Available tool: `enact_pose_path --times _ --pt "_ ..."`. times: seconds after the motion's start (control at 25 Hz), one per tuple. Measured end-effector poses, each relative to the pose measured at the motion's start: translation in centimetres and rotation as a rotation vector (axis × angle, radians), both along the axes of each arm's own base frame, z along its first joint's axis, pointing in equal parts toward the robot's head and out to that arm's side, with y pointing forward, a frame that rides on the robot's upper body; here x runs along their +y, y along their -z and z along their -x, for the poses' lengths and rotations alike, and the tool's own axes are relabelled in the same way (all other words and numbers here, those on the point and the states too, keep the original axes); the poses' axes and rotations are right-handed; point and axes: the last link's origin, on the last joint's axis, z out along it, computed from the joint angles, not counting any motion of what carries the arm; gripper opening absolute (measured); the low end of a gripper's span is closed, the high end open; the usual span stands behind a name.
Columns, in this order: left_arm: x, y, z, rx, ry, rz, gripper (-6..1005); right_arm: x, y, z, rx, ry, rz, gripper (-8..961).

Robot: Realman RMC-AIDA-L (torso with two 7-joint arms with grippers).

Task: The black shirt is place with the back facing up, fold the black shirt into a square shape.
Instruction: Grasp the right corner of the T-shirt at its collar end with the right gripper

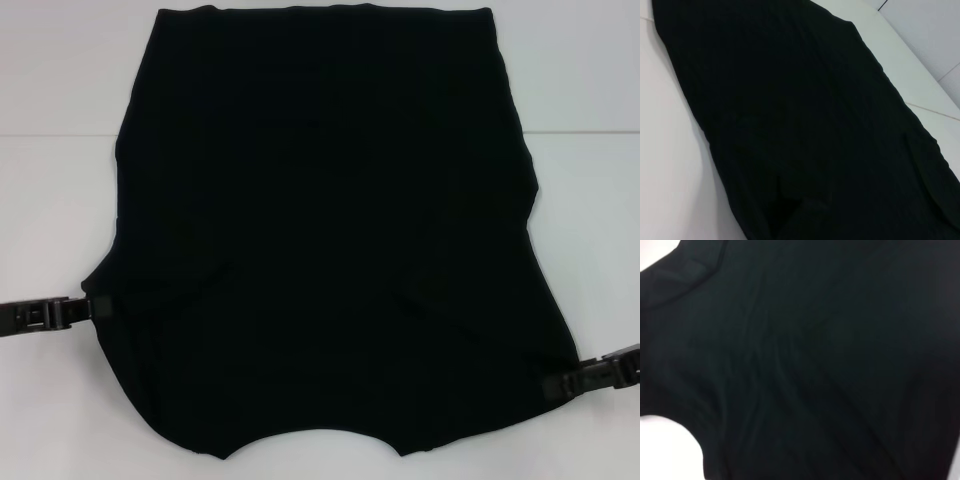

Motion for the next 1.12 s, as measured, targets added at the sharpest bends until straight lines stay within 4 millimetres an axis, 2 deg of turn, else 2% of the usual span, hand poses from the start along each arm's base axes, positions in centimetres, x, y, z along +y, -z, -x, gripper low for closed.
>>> enact_pose_path --times 0.64,1.04,1.12 --pt "0.2 0.0 0.1 0.006 0.006 -0.003 23 0.2 1.2 1.5 0.021 -0.026 0.044 925" --pt "0.2 0.0 0.1 0.012 0.012 -0.005 23 0.8 0.7 1.3 0.009 0.028 0.006 924" --pt "0.2 0.0 0.1 0.013 0.014 -0.005 23 0.9 0.5 1.2 0.007 0.041 -0.007 879"
